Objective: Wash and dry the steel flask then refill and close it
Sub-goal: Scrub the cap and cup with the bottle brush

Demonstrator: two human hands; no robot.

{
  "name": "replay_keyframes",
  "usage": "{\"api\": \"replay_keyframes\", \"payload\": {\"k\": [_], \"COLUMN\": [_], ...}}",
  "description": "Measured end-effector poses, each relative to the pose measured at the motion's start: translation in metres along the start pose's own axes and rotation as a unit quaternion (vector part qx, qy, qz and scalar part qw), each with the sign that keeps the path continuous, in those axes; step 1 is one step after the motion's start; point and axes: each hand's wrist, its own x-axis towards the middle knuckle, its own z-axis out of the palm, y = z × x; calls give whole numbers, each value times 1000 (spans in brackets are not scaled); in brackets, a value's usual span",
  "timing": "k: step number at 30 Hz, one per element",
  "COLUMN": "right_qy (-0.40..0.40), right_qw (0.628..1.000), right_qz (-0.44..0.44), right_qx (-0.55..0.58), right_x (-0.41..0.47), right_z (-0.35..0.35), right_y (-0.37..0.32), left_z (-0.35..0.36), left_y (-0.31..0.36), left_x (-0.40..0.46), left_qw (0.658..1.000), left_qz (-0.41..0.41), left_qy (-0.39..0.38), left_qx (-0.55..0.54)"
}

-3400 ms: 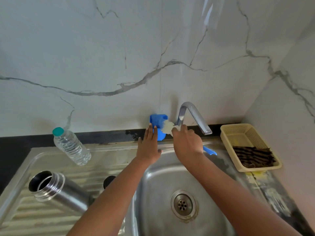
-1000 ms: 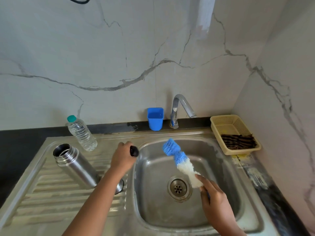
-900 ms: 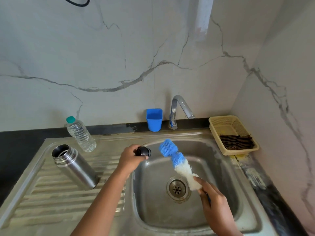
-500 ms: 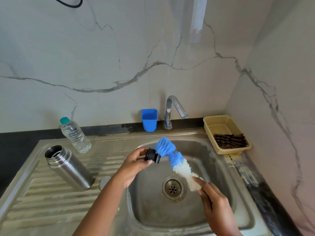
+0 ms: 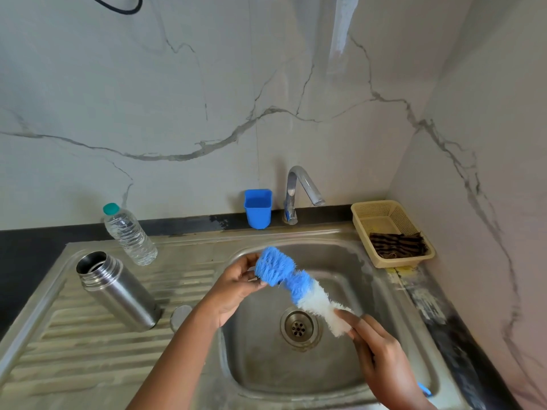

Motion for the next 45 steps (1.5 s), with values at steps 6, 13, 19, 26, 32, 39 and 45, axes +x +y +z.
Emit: {"api": "replay_keyframes", "payload": {"k": [6, 13, 19, 26, 32, 39, 45], "right_qy": [22, 16, 7, 45, 31, 58, 69], "right_qw": [1000, 999, 999, 998, 999, 997, 996], "right_qz": [-5, -5, -3, 13, -10, 8, 31], "right_qx": [19, 30, 35, 52, 41, 42, 43], "right_x": [0, -1, -5, -2, -9, -9, -7], "right_z": [7, 9, 6, 5, 13, 23, 28], "right_y": [-3, -4, -1, -6, -6, -10, -11], "left_z": [1, 5, 1, -1, 10, 19, 19], "left_y": [-1, 2, 2, 0, 0, -2, -5], "left_x": [-3, -2, -2, -2, -5, -3, -2], "left_qw": [991, 998, 995, 978, 967, 953, 953], "left_qz": [16, 37, 25, 25, 35, 39, 47], "left_qy": [-42, -9, 3, 12, 57, 56, 30], "left_qx": [-129, -47, -101, -205, -245, -294, -297]}}
